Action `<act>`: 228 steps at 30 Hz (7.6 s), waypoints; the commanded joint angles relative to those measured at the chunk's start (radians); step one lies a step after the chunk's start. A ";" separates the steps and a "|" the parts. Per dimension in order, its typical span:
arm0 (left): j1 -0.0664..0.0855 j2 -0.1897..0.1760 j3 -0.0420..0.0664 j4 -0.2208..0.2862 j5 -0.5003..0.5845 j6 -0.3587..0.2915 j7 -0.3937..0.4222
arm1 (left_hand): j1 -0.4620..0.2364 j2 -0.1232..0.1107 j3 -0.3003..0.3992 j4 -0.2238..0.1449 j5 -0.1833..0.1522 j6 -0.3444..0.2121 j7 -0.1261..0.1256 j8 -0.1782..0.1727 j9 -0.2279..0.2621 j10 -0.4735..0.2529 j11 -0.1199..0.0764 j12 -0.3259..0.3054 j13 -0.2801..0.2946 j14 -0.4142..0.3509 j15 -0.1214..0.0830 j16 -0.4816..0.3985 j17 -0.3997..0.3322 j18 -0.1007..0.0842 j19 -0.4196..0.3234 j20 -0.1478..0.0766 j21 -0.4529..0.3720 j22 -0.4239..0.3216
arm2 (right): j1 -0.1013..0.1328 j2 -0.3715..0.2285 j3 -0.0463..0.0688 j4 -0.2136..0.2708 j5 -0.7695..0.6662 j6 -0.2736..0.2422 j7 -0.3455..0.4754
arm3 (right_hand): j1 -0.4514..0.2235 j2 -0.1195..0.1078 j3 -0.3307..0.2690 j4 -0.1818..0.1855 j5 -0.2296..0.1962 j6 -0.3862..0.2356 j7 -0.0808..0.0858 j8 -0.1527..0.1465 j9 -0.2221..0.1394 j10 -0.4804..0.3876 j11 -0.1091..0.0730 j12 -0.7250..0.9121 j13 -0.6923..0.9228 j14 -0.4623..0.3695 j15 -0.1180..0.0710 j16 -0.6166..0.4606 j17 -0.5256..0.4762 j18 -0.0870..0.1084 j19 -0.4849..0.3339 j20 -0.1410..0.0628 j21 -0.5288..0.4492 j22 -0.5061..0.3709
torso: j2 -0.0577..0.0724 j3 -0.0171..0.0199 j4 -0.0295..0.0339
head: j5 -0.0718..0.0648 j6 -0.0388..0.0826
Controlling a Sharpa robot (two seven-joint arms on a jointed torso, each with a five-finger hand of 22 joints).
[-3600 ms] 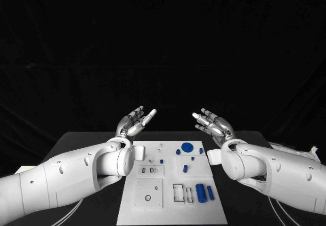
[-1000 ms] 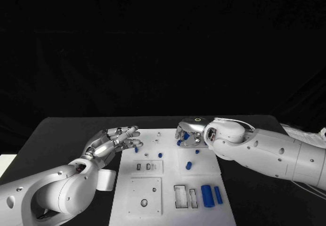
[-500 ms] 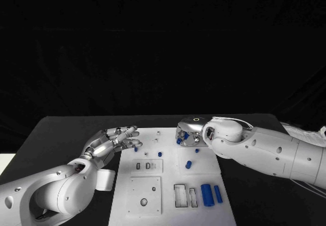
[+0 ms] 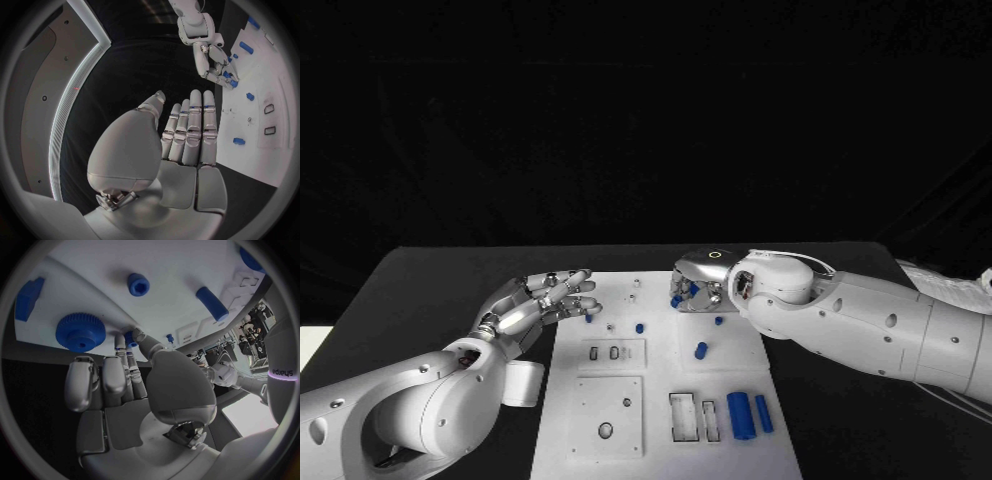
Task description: Assemble the parts on the task board
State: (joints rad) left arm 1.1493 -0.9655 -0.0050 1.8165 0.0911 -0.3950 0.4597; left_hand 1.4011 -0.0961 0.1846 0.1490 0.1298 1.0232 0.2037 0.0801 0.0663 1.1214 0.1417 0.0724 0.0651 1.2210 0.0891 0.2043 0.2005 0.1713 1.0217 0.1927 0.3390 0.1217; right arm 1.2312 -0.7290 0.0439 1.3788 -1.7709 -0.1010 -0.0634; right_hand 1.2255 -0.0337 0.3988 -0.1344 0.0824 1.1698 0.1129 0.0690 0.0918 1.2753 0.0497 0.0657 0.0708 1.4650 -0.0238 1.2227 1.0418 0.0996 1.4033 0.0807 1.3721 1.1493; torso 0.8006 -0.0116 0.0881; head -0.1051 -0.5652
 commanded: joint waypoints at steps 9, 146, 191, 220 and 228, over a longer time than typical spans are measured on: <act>0.001 -0.001 0.001 0.000 0.003 0.017 -0.006 | 0.002 0.010 0.005 -0.013 -0.002 -0.001 0.006 -0.010 -0.001 -0.005 0.006 -0.008 0.001 -0.007 -0.002 -0.010 0.005 0.011 -0.009 0.003 -0.006 -0.003 | 0.004 0.004 0.015 0.012 0.031 -0.106 -0.043 | -0.004 0.005 0.012 0.027 -0.020 0.028 -0.010 0.012 0.015 0.031 -0.007 0.002 0.004 0.028 -0.012 0.010 0.006 -0.015 -0.003 -0.011 0.010 0.007 | 0.003 -0.0002 0.0031 | 0.003 0.006; 0.002 0.000 0.001 -0.024 0.013 0.033 -0.028 | 0.006 0.010 0.009 -0.026 -0.003 -0.014 0.009 -0.017 -0.002 -0.022 0.011 -0.010 0.000 -0.014 0.003 -0.024 0.011 0.010 -0.015 0.006 -0.012 -0.009 | 0.017 -0.098 0.023 0.040 0.163 -0.024 -0.211 | 0.149 -0.120 -0.370 0.366 0.152 -0.177 0.027 0.035 0.021 0.296 0.005 1.505 1.500 0.098 0.004 0.331 0.492 -0.055 0.082 0.001 0.109 0.204 | 0.009 0.0012 -0.0133 | 0.017 0.003; 0.002 0.003 0.001 -0.028 0.013 0.039 -0.037 | 0.006 0.011 0.010 -0.028 -0.003 -0.015 0.009 -0.017 -0.002 -0.024 0.011 -0.010 0.000 -0.013 0.003 -0.025 0.012 0.011 -0.015 0.006 -0.012 -0.009 | -0.001 -0.056 0.022 0.002 0.097 0.010 -0.236 | 0.161 -0.089 -0.322 0.353 0.155 -0.122 0.015 0.057 0.032 0.296 -0.004 1.505 1.500 0.101 -0.004 0.339 0.508 -0.059 0.090 -0.004 0.121 0.229 | 0.009 0.0005 -0.0135 | 0.018 -0.009; 0.002 0.002 0.001 -0.029 0.013 0.041 -0.038 | 0.007 0.012 0.011 -0.029 -0.003 -0.017 0.009 -0.017 -0.002 -0.026 0.011 -0.010 0.000 -0.013 0.003 -0.027 0.013 0.011 -0.015 0.006 -0.012 -0.010 | 0.000 0.001 0.016 0.177 -0.117 -0.192 -0.276 | 0.172 -0.043 -0.227 0.327 0.181 -0.075 -0.006 0.061 0.037 0.296 -0.024 1.505 1.500 0.106 -0.022 0.348 0.529 -0.067 0.107 -0.022 0.137 0.268 | 0.009 -0.0014 -0.0133 | 0.033 -0.006; 0.002 0.004 0.001 -0.029 0.013 0.042 -0.037 | 0.007 0.012 0.011 -0.029 -0.003 -0.017 0.009 -0.017 -0.002 -0.026 0.011 -0.010 0.000 -0.013 0.003 -0.027 0.013 0.011 -0.015 0.006 -0.012 -0.010 | -0.007 0.075 -0.003 0.134 -0.157 -0.180 -0.268 | 0.164 -0.046 -0.220 0.326 0.171 -0.075 -0.005 0.058 0.036 0.296 -0.024 1.505 1.500 0.106 -0.022 0.348 0.529 -0.067 0.107 -0.022 0.137 0.268 | 0.009 0.0000 -0.0097 | 0.037 -0.009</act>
State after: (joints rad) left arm 1.1502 -0.9643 -0.0048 1.7860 0.1028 -0.3744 0.4171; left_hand 1.4051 -0.0922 0.1970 0.1257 0.1298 1.0128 0.2139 0.0686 0.0660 1.1023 0.1535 0.0661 0.0650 1.2134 0.0894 0.1810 0.2130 0.1712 1.0146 0.1998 0.3313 0.1127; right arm 1.2273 -0.6621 0.0422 1.5228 -1.8702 -0.2799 -0.3284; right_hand 1.3952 -0.0838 0.1728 0.1931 0.2567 1.0769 0.1202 0.1231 0.1243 1.4633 0.0324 1.5673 1.3081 1.4646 -0.0379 1.5667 1.3079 0.0430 1.4645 0.0661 1.5057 1.3077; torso 0.8095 -0.0123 0.0761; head -0.0688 -0.5733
